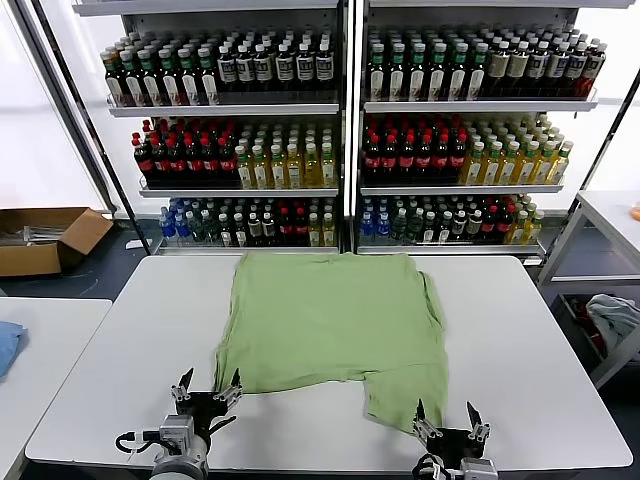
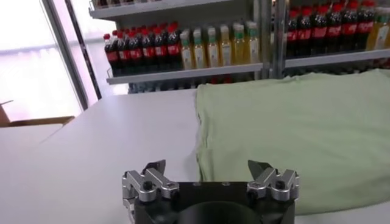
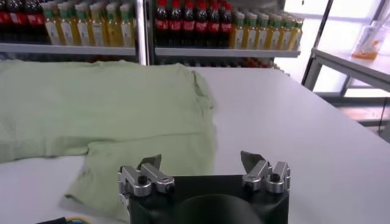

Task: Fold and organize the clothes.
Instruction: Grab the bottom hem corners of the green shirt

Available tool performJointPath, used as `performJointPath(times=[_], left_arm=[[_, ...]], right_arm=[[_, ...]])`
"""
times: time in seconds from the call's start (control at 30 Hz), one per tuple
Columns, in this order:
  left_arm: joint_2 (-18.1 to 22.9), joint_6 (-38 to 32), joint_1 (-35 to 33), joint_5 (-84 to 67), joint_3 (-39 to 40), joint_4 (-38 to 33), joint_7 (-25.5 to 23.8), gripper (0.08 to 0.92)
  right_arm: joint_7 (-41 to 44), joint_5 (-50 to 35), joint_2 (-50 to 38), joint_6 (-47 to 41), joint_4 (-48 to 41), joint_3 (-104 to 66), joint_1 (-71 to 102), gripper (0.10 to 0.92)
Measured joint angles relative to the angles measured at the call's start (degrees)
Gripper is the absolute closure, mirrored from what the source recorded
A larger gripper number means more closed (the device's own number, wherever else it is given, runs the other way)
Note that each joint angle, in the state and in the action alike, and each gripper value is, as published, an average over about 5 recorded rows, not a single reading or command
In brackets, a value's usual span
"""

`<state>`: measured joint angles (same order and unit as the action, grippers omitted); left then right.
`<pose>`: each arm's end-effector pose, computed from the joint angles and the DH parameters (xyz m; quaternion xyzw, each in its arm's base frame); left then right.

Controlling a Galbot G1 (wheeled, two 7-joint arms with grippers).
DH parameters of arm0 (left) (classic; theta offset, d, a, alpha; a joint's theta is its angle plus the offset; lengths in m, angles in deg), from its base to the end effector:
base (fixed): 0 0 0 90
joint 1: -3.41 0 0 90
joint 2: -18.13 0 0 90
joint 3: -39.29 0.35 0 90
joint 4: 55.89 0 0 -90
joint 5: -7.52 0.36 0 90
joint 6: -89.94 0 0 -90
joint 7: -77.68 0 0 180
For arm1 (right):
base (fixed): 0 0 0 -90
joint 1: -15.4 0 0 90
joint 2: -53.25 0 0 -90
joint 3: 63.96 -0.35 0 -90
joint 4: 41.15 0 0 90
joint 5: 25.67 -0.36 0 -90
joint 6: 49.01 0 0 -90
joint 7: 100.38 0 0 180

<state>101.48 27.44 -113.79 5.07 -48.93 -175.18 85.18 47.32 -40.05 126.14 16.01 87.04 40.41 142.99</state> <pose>0.1997 0.0104 -0.2981 0.0288 -0.9742 -0.0460 0.2189 0.1303 0.0296 -0.2801 -0.0728 -0.9652 0.0299 0.2492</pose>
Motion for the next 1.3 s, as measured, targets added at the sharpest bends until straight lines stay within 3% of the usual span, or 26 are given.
performJointPath(times=[0.47, 0.67, 1.3], left_arm=[[0.2, 0.5, -0.1, -1.4, -0.2, 1.1, 0.0, 0.177], [0.1, 0.6, -0.6, -1.8, -0.1, 1.3, 0.0, 0.199], [0.4, 0.4, -1.4, -3.1, 0.6, 4.0, -1.1, 0.735]], right_arm=[[-0.3, 0.5, 0.6, 0.8, -2.7, 1.7, 0.0, 0.214], [0.1, 0.7, 0.6, 1.2, -3.5, 1.6, -0.4, 0.359], [2.1, 0.8, 0.6, 3.0, -4.8, 1.5, -1.5, 0.893]])
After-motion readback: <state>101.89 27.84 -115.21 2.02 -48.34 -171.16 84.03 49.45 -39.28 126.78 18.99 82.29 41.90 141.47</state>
